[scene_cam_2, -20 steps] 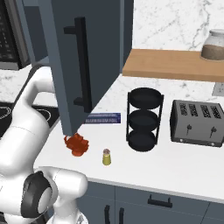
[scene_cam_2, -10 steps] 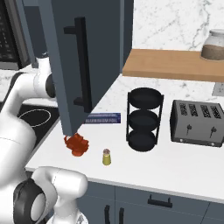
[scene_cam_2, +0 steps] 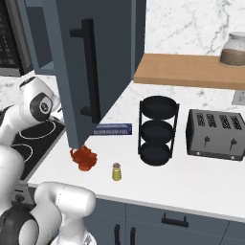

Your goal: Put the shaker and condiment bottle from the counter next to their counterparts in the cabinet.

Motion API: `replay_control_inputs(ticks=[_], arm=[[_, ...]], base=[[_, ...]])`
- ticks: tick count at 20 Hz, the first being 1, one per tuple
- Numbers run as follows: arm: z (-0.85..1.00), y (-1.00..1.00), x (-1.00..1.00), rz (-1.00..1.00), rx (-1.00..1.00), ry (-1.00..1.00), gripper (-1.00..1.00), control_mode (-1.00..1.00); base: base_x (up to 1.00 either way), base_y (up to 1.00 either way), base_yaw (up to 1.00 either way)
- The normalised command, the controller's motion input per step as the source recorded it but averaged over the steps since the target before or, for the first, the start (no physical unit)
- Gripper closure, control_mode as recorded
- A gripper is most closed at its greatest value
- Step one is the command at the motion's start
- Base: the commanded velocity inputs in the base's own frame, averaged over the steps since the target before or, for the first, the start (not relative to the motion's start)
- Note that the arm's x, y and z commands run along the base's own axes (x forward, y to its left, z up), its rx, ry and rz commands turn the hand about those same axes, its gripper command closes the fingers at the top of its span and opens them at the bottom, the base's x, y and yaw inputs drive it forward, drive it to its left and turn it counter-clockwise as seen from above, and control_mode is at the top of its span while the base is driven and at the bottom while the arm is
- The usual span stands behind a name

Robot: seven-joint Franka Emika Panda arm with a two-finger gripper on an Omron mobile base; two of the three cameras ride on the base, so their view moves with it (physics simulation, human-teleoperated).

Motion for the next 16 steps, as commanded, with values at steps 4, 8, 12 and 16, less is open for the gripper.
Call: replay_control_inputs(ticks=[4, 8, 12, 16], arm=[[-0.63, 0.34, 0.00, -0.29, -0.19, -0.12, -1.00, -1.00], [-0.30, 0.65, 0.12, -0.20, -0.26, -0.27, -1.00, -1.00], [-0.21, 0.00, 0.15, 0.00, -0.03, -0.03, -1.00, -1.00], [-0.26, 0.28, 0.44, -0.07, -0.13, -0.05, -1.00, -1.00]], base=[[0.00, 0.00, 0.00], [0.00, 0.00, 0.00], [0.00, 0.00, 0.00], [0.00, 0.00, 0.00]])
